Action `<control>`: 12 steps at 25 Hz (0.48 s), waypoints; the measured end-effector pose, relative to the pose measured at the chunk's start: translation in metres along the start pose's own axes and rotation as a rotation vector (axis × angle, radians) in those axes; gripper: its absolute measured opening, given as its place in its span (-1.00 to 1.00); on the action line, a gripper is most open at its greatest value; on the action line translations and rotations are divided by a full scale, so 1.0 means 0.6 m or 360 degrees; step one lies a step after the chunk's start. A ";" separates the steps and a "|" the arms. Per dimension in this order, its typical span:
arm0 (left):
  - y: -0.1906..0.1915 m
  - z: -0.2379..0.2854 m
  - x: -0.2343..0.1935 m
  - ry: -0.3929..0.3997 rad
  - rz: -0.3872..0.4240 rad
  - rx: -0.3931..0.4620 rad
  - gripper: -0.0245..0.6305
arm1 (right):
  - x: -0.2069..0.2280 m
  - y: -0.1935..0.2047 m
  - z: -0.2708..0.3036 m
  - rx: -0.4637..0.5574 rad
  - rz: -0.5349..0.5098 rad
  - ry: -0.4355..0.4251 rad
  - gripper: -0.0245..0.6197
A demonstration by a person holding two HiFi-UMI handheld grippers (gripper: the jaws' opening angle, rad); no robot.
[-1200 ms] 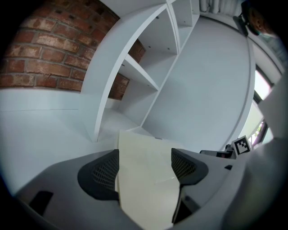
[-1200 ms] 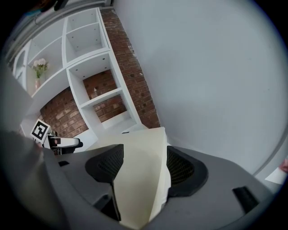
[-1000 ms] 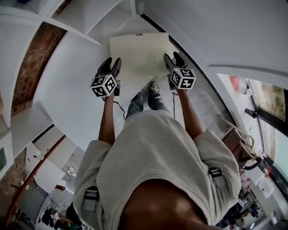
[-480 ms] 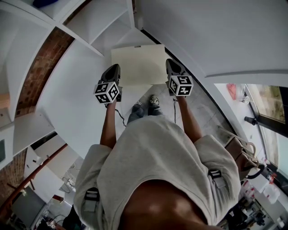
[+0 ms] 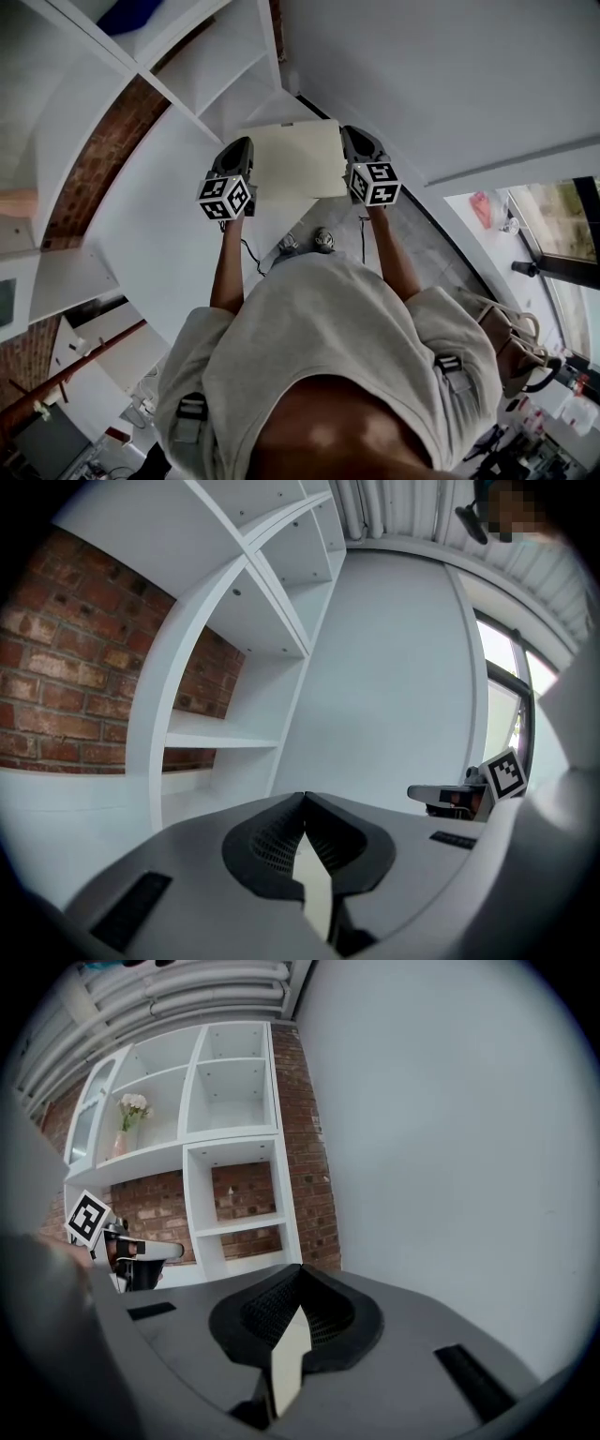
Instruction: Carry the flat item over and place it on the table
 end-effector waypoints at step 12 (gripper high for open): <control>-0.090 0.020 0.028 0.0084 0.0128 0.0146 -0.87 | -0.003 -0.110 -0.015 0.0269 -0.0037 0.0006 -0.85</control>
Point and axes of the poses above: the fingertips, and each gripper's own axes: z forward along the fingers, x to its right, y out of its underside, the point moved 6 cm from there along -z, backward along the fingers, and after that the axes turned 10 degrees about y, right-handed, at the moved point
